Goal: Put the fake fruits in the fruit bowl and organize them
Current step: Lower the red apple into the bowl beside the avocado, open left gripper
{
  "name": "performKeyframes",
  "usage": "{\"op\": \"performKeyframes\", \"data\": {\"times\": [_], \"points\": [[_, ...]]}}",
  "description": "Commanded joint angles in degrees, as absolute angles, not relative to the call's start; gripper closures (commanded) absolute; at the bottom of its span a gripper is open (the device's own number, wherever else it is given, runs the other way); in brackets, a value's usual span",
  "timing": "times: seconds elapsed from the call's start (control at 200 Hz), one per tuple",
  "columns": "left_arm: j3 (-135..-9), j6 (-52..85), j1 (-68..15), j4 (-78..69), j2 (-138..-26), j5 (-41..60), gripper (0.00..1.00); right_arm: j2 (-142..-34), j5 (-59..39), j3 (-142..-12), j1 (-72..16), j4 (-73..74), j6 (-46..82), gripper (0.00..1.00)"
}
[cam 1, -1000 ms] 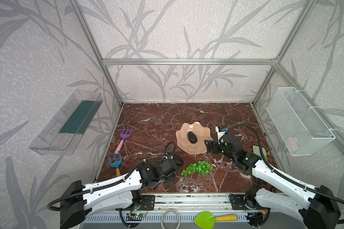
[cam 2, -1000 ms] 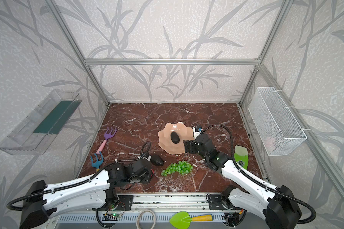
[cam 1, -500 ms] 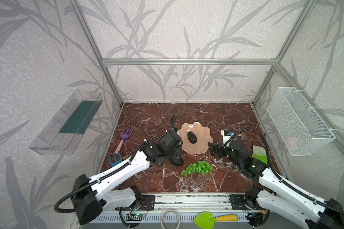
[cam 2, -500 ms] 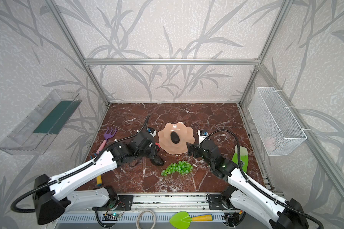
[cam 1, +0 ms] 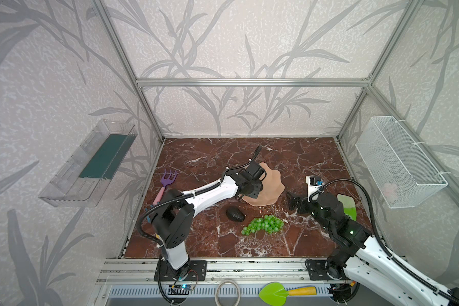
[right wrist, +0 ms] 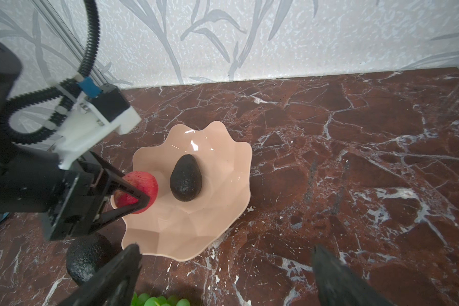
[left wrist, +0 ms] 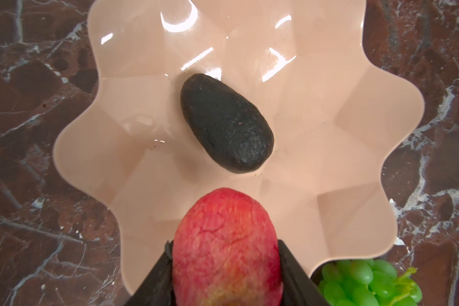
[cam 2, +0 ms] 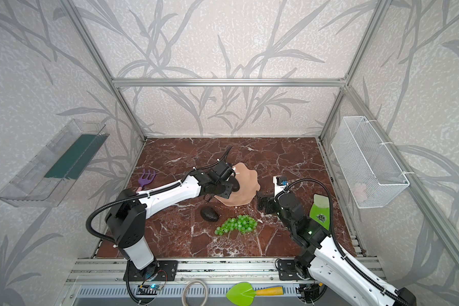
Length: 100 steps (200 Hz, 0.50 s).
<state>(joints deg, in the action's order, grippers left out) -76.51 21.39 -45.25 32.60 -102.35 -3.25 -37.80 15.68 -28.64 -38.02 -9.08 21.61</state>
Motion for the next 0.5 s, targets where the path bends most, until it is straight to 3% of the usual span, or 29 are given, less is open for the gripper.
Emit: {"op": "performKeyframes", "data": {"times": [0.0, 0.34, 0.495], "points": [[-79.0, 21.3, -45.0, 33.6, -105.4, -2.2, 0.56, -37.8, 17.1, -28.5, -37.7, -10.2, 21.1, 0.0], [-81.6, 22.6, -45.1, 34.4, -111.6, -0.8, 0.55, -38.0, 17.6, -28.6, -37.6, -10.6, 20.3, 0.0], [-82.0, 23.1, -45.0, 35.0, -110.9, -0.4, 0.42, -37.9, 17.7, -28.8, -37.6, -11.0, 19.9, 0.0]]}}
